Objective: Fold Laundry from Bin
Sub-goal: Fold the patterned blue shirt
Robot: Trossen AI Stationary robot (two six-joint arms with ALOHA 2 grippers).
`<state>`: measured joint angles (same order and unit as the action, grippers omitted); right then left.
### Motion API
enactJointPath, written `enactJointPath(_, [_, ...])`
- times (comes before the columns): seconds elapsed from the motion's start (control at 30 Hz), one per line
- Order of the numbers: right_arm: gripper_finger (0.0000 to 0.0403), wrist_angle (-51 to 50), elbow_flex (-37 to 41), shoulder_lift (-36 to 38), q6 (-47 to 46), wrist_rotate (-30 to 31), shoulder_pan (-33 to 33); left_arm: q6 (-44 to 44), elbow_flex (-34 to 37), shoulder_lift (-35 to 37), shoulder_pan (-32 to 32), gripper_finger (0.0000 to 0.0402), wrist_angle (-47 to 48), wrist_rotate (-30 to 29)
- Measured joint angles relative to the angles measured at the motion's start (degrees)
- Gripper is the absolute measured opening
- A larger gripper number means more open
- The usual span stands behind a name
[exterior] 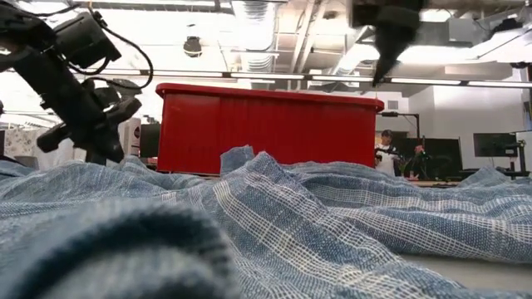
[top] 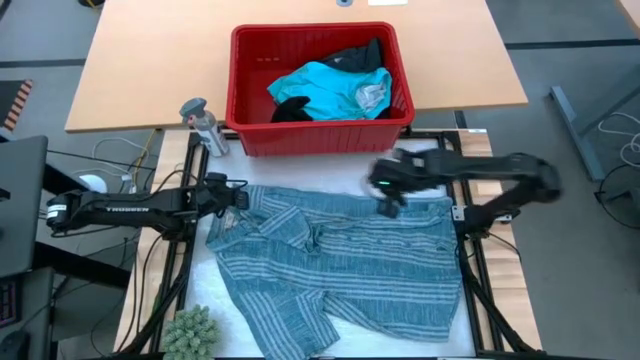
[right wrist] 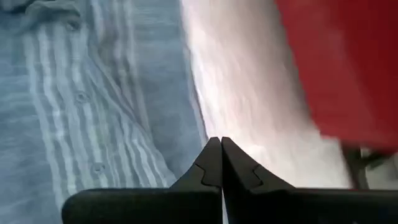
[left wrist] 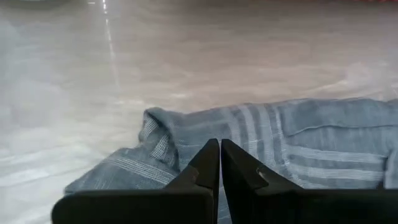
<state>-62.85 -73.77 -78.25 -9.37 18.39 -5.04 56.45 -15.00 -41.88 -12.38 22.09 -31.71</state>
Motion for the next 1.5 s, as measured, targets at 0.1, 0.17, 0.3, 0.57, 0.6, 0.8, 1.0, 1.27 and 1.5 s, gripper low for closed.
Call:
enactJointPath(0.1, [0.0022,10.33,14.63,11.54,-6.9,-0.42,0.02,-0.75,-0.19,0.21,0.0,0.0004,-3.01,0.63])
enactJointPath(0.17, [0.0021,14.8,22.62,16.8,-12.51,-0.34,0.66,-1.8,0.37,-0.2,0.0,0.0004,-6.97,2.25])
enactJointPath(0.3, [0.0021,20.34,33.96,21.8,-23.05,3.13,2.46,-5.71,1.27,-2.27,-0.07,0.0004,-13.03,4.35])
enactJointPath(0.57, [0.0021,19.03,41.39,17.44,-38.02,12.94,3.82,-8.81,1.31,-11.53,-0.14,0.0004,-20.02,3.9])
enactJointPath(0.6, [0.0021,19.01,41.39,16.34,-38.54,13.28,3.57,-9.17,1.31,-13.0,-0.32,0.0004,-20.71,3.87])
enactJointPath(0.8, [0.0021,19.5,41.39,8.93,-39.73,13.21,2.25,-10.27,1.34,-22.8,-1.87,0.0004,-27.34,8.63])
enactJointPath(1.0, [0.0021,20.03,41.39,2.27,-41.63,13.05,2.31,-12.11,0.35,-30.89,-3.84,0.0004,-31.38,11.73])
enactJointPath(1.27, [0.0021,20.44,41.31,-3.56,-41.85,11.93,2.29,-5.31,-0.19,-35.27,-6.16,0.0001,-30.15,14.43])
enactJointPath(1.5, [0.0021,20.21,40.26,-4.26,-42.68,11.81,2.29,-1.34,0.04,-30.88,-4.43,0.0,-24.96,18.58])
